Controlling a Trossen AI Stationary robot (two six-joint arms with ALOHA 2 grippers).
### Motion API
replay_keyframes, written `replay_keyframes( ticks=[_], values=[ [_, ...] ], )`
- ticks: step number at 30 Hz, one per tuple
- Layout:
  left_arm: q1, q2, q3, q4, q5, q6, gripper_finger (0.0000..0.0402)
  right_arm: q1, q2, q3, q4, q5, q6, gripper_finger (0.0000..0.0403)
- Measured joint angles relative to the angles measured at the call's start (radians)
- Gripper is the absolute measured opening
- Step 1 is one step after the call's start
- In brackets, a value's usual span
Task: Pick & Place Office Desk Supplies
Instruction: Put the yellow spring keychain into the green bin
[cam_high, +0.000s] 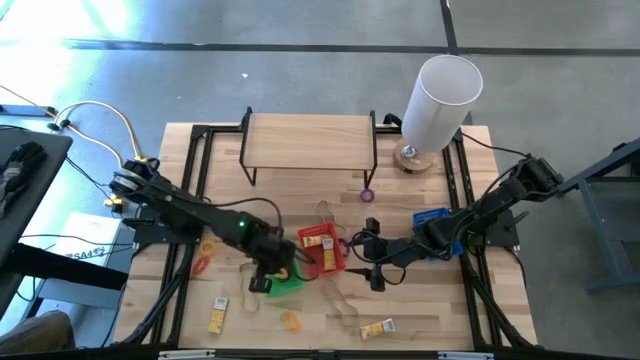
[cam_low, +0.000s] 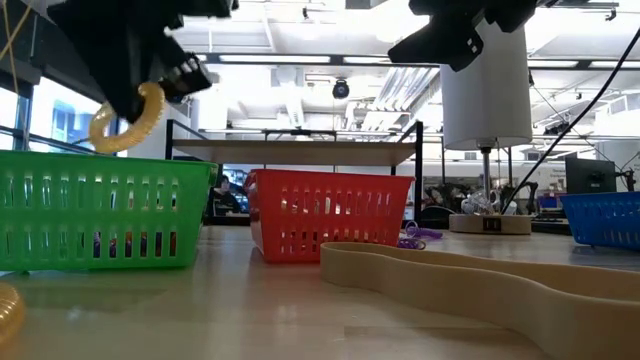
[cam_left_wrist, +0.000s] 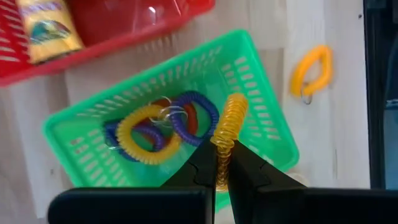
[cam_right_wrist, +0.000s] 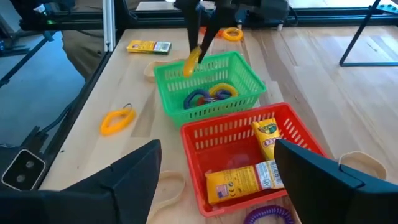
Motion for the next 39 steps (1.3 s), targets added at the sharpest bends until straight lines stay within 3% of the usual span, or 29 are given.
replay_keyframes(
  ticks=[7,13,30,39],
  values=[
    [0.02,0.102,-0.001,-0.038,0.052,0.038,0.0011,0.0,0.0,0.0,-0.007,-0.03,0.0,0.0299],
    [0.033,0.145,-0.001,-0.027,0.052,0.047,0.0038,0.0,0.0,0.0,-0.01,-0.048,0.0,0.0298],
    [0.037,0.146,-0.001,-0.04,0.052,0.06,0.0053,0.0,0.0,0.0,-0.009,-0.046,-0.003,0.0299],
    [0.059,0.146,-0.001,-0.04,0.043,-0.056,0.0087,0.0,0.0,0.0,-0.009,-0.046,-0.003,0.0295]
  ],
)
